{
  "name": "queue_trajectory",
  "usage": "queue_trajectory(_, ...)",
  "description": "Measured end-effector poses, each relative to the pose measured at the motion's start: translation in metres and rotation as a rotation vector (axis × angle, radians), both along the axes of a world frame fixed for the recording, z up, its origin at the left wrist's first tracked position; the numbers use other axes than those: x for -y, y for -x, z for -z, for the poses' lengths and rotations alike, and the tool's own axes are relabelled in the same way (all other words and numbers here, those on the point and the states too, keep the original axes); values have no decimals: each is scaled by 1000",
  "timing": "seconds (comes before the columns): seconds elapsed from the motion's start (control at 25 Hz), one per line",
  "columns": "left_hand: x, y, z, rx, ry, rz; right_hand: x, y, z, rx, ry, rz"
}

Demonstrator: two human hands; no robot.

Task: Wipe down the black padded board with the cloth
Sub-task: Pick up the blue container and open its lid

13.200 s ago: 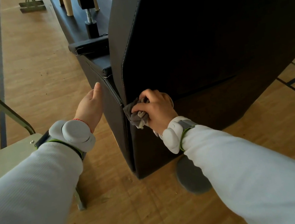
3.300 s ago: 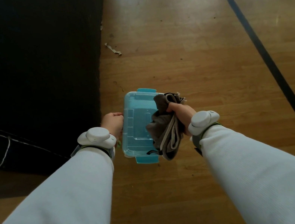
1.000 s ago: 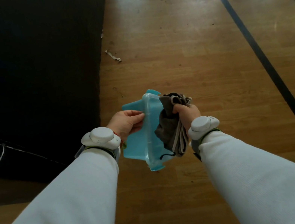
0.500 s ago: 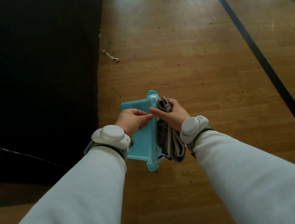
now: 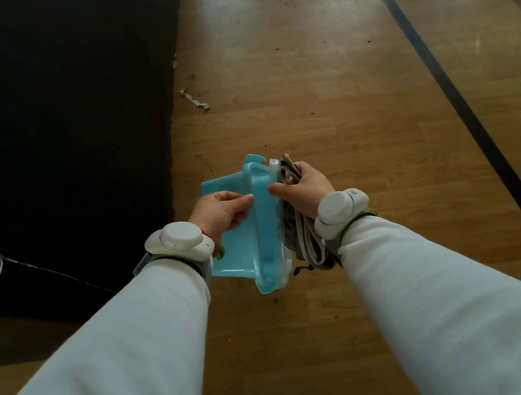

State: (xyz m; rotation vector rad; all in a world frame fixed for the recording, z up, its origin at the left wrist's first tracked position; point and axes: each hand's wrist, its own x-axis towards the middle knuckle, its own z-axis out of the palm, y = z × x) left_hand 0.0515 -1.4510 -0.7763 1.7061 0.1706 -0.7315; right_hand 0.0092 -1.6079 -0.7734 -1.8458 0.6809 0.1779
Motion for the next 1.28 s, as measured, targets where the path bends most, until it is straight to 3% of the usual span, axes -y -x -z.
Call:
queue_trajectory(0.08, 1, -7, 3, 121, -138, -63, 7, 0, -2, -27, 72, 11)
queue_trajectory(0.2, -8, -13, 8, 315, -494, -94, 17, 6, 3, -97, 171, 18)
queue_trajectory(0.52, -32, -6, 27, 297, -654, -73, 30, 6, -7, -25, 286, 210)
queue_trajectory(0.76, -22, -6, 30, 290, -576, -9, 37, 1, -32, 108, 258, 195)
queue_trajectory(0.88, -8, -9, 12, 374, -457, -63, 33, -5, -48, 210, 72, 141)
queue_trajectory(1.0, 0, -7, -10, 56, -58, 55, 17, -11, -51, 263, -83, 67)
queue_trajectory(1.08, -2, -2, -15, -108, -11, 237, 6, -16, -48, 245, -67, -6)
queue_trajectory(1.16, -3, 3, -13, -151, 0, 336, -1, -21, -45, 233, 8, -59)
queue_trajectory(1.28, 1, 1, -10, -152, 75, 299, -4, -28, -53, 265, 124, -92)
